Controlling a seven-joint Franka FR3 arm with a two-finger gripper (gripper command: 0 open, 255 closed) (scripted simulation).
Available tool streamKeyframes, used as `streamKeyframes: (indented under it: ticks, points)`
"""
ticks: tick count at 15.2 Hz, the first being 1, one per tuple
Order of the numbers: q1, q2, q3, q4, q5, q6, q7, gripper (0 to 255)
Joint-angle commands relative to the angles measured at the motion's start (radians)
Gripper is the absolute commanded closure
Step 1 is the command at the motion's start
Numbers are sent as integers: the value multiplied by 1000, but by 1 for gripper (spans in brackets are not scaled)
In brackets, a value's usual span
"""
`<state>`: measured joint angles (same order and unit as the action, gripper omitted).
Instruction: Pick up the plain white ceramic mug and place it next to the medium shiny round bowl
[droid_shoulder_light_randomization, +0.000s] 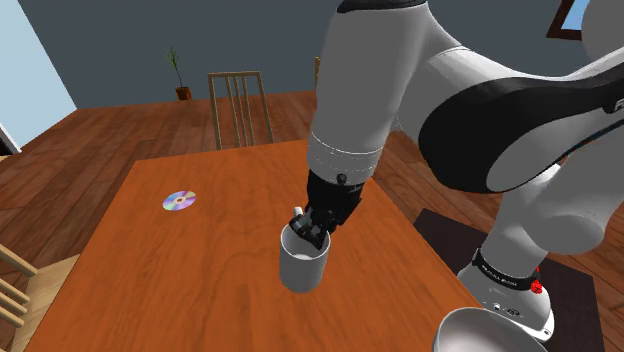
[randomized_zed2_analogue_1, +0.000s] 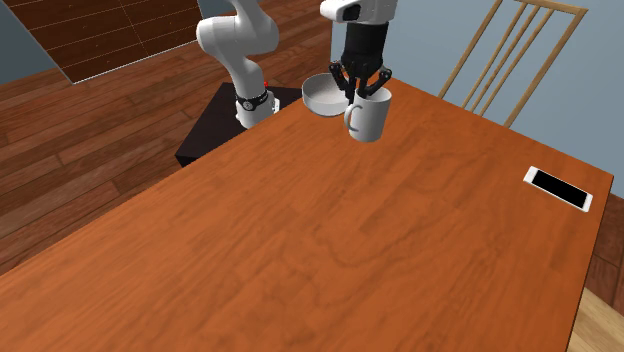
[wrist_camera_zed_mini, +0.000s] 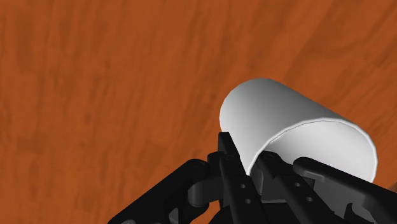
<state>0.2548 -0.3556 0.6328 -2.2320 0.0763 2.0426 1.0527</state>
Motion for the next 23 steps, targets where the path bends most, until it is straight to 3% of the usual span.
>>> streamKeyframes:
  ticks: [1, 7, 23]
  points:
    - [31, -48, 17, -30, 31, -13, 29, 255]
    - [121, -155, 84, -73, 111, -65, 135, 255]
    - [102, -76, 167, -228, 104, 164, 181, 255]
